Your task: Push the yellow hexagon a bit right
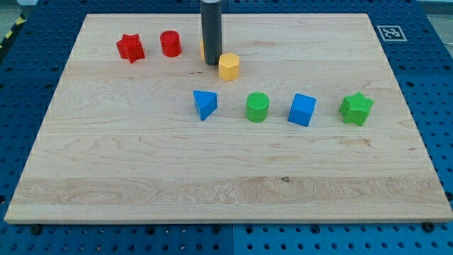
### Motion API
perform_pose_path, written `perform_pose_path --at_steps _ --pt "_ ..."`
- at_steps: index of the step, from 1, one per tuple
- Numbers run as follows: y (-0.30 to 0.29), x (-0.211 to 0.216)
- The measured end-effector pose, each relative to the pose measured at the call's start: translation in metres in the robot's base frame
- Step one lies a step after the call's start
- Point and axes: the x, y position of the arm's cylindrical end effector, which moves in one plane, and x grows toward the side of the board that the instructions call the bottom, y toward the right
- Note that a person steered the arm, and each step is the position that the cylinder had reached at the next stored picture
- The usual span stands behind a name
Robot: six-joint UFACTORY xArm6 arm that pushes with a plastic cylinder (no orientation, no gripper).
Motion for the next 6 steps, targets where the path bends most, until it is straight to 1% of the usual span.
perform_pose_path --at_steps 1,3,5,6 --pt "-0.018 0.000" --pt "-0.019 0.017" --pt "0.019 0.022" --pt "0.034 0.034"
